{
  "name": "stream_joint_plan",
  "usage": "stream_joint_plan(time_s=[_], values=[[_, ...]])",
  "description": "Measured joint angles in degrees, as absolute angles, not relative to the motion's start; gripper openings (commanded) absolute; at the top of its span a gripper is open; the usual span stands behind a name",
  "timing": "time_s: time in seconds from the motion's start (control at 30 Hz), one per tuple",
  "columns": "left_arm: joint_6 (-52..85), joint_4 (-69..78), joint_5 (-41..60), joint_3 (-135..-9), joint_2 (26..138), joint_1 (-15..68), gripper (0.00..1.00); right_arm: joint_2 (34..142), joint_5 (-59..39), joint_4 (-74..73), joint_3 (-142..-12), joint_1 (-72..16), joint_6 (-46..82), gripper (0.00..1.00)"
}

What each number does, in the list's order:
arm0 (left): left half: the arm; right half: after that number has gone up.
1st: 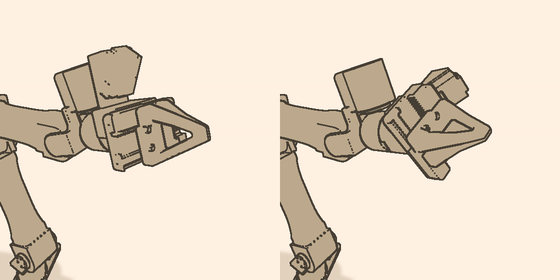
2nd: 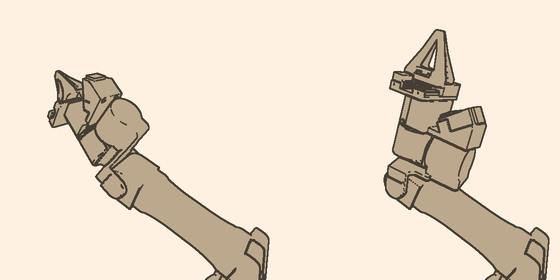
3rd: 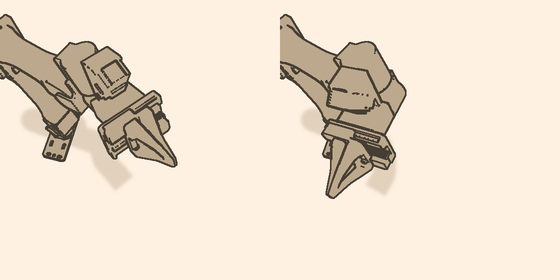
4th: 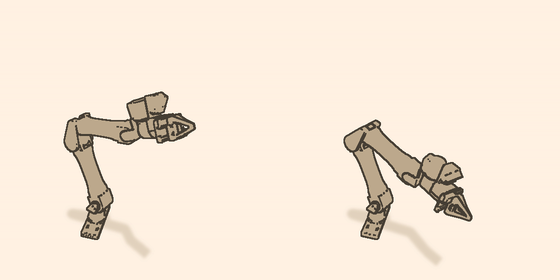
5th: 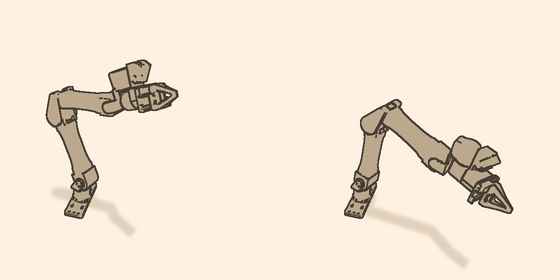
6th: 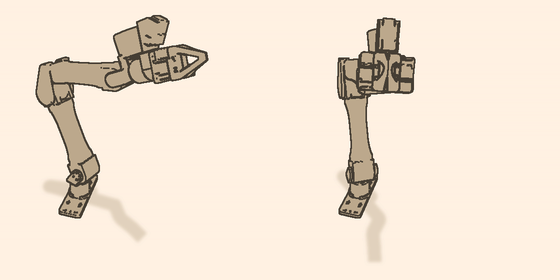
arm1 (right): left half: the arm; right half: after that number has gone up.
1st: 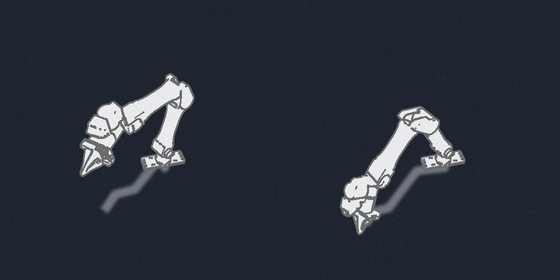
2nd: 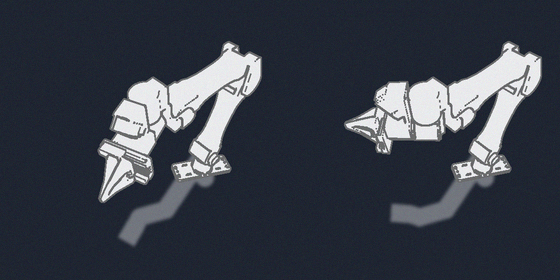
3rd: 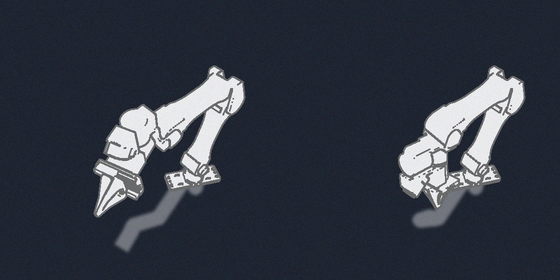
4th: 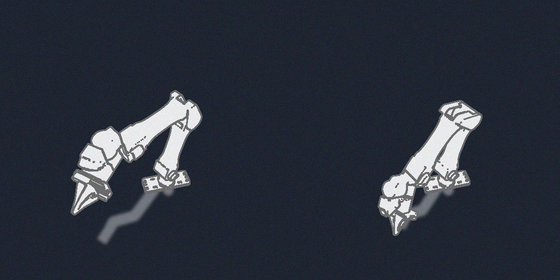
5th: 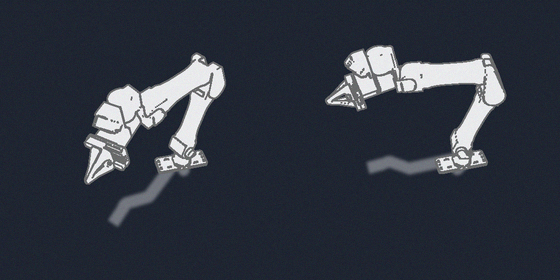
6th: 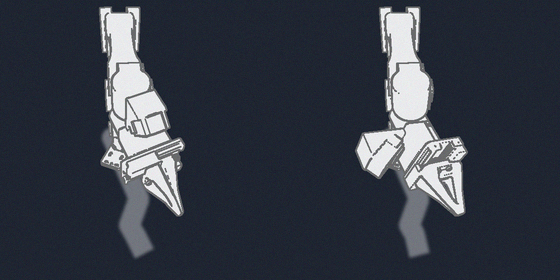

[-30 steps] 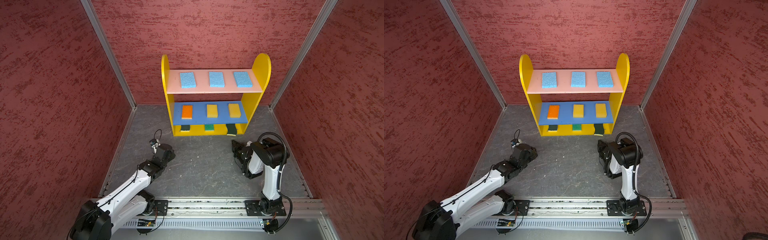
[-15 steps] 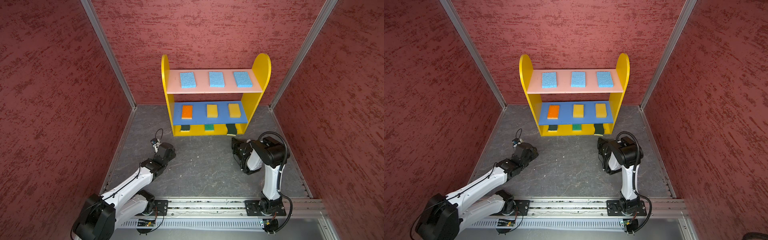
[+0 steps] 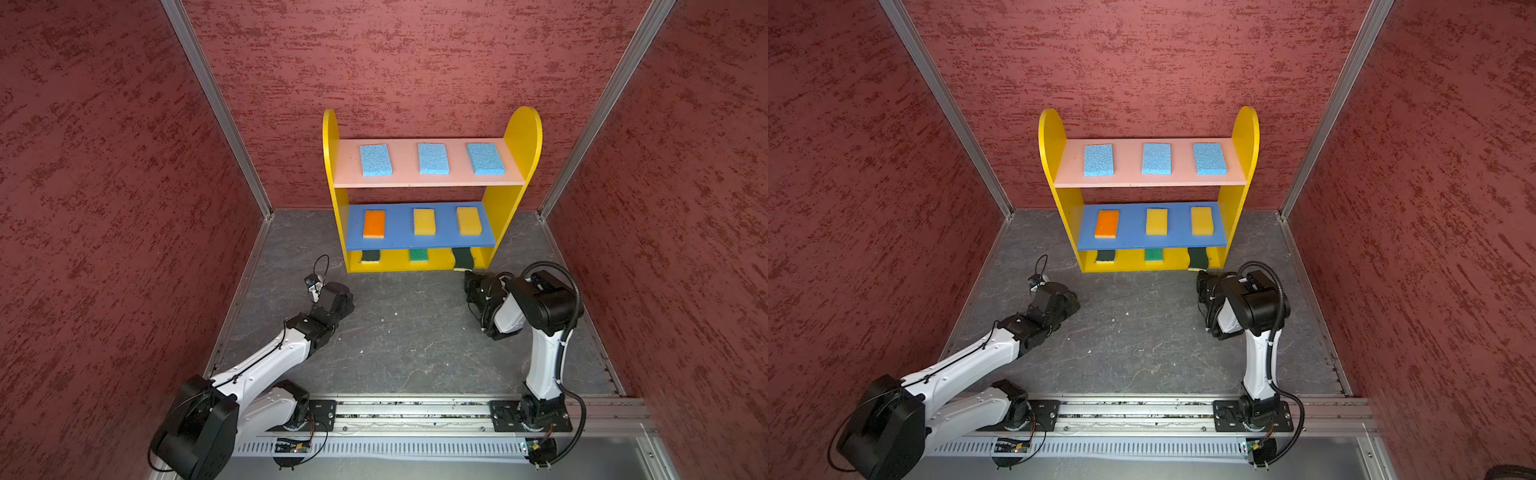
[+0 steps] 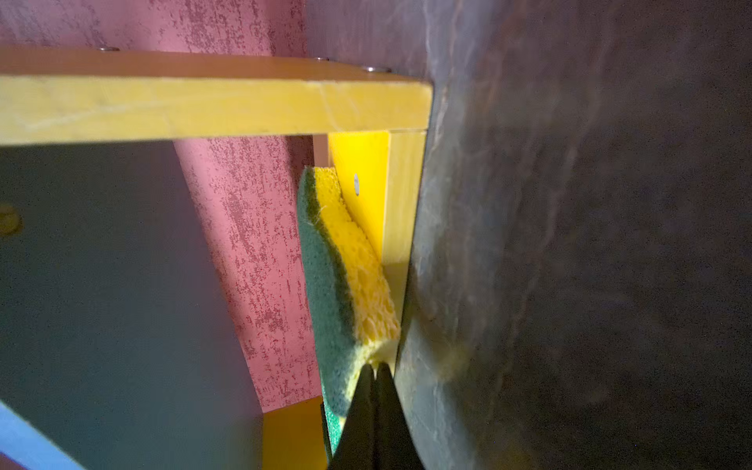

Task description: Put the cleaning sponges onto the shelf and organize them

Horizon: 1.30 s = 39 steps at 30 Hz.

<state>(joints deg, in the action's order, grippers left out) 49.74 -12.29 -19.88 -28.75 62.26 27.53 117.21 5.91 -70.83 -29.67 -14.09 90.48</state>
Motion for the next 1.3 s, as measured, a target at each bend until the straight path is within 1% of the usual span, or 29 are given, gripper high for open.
stream_joint_plan(time_s=[0.3, 1.3], values=[[49.7, -11.5, -19.6, -29.0, 64.3, 27.5, 0.58, 117.2, 4.3, -67.8, -31.8, -13.9, 90.0, 0.0], [50.6, -8.9, -18.0, -29.8, 69.7, 27.5, 0.57, 120.3, 2.3, -68.9, -35.9, -12.4, 89.5, 0.0]])
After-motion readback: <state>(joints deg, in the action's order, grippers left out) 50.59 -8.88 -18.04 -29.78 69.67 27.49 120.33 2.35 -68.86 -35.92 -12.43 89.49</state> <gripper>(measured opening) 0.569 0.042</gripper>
